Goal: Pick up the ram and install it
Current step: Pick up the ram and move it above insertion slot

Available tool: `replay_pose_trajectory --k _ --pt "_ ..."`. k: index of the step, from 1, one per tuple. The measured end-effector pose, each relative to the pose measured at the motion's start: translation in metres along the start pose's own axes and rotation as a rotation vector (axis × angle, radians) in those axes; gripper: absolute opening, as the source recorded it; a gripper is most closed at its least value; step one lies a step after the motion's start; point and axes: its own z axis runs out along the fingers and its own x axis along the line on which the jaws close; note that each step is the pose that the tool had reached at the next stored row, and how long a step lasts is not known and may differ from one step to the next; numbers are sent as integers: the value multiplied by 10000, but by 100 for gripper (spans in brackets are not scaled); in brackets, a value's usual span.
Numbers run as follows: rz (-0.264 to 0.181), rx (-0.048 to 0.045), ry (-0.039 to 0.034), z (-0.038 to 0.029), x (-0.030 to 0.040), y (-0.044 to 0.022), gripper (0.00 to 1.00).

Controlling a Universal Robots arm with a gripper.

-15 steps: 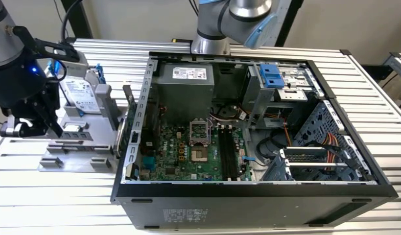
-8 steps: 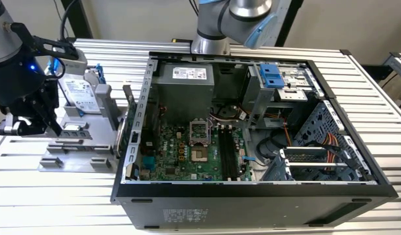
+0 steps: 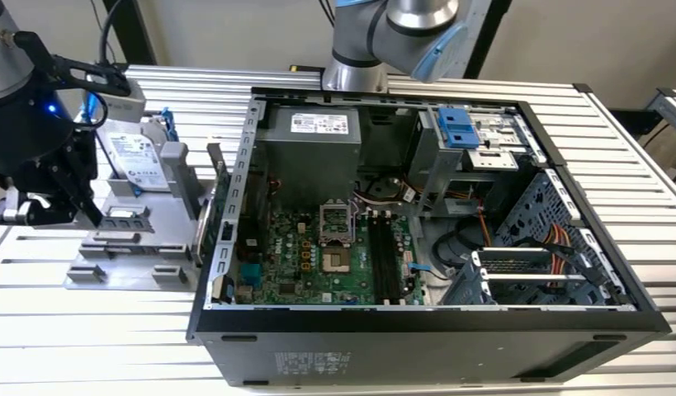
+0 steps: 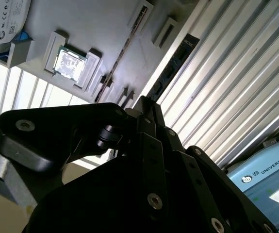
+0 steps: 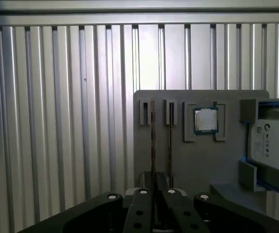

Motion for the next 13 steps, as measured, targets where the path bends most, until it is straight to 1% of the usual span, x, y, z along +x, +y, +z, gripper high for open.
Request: replay_pose_trajectory --k 13 --pt "1 -1 1 -75 -2 1 0"
